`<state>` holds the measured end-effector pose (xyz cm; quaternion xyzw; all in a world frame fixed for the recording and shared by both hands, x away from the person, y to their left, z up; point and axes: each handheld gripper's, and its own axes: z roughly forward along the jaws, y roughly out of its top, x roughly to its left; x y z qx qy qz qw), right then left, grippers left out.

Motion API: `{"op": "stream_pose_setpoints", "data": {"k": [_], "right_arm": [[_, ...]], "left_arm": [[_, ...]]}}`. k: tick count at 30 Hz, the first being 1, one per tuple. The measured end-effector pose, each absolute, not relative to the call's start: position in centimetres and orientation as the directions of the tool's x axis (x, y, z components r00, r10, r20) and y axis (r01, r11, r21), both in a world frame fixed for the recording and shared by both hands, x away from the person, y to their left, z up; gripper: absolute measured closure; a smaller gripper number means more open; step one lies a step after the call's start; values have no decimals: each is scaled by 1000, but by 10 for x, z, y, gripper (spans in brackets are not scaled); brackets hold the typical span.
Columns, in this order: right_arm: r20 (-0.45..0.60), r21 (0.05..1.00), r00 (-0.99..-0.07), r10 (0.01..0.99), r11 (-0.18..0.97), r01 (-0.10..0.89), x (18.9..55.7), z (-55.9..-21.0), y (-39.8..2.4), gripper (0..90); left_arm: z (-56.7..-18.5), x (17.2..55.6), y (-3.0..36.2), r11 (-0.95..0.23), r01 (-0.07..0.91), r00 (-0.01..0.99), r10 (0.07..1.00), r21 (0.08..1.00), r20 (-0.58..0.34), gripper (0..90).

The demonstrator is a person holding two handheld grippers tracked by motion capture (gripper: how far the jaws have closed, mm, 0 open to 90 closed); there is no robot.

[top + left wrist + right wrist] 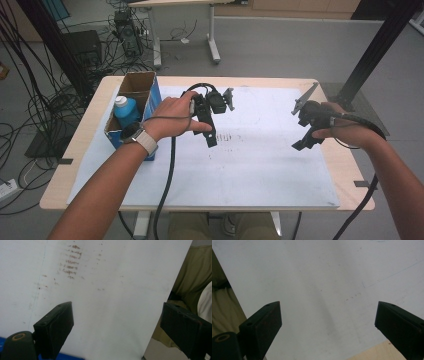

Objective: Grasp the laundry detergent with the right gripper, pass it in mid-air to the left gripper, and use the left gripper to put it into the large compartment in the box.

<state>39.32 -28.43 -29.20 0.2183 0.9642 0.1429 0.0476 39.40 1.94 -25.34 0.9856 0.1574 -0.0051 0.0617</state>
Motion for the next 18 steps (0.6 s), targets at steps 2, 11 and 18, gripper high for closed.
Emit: {"op": "stream_pose_setpoints", "data": {"k": [2, 11, 18], "right_arm": [[-29, 295, -901, 433, 865, 406, 393, -293, -284, 71], [-29, 300, -902, 430, 865, 403, 395, -294, -281, 70], [-29, 299, -903, 429, 866, 401, 395, -294, -282, 70]], "left_arm": [[-253, 395, 20, -944, 308, 951, 307, 118, -28, 121], [-253, 395, 22, -941, 316, 949, 315, 119, -29, 122], [-254, 396, 24, -939, 321, 947, 319, 125, -32, 121]]}}
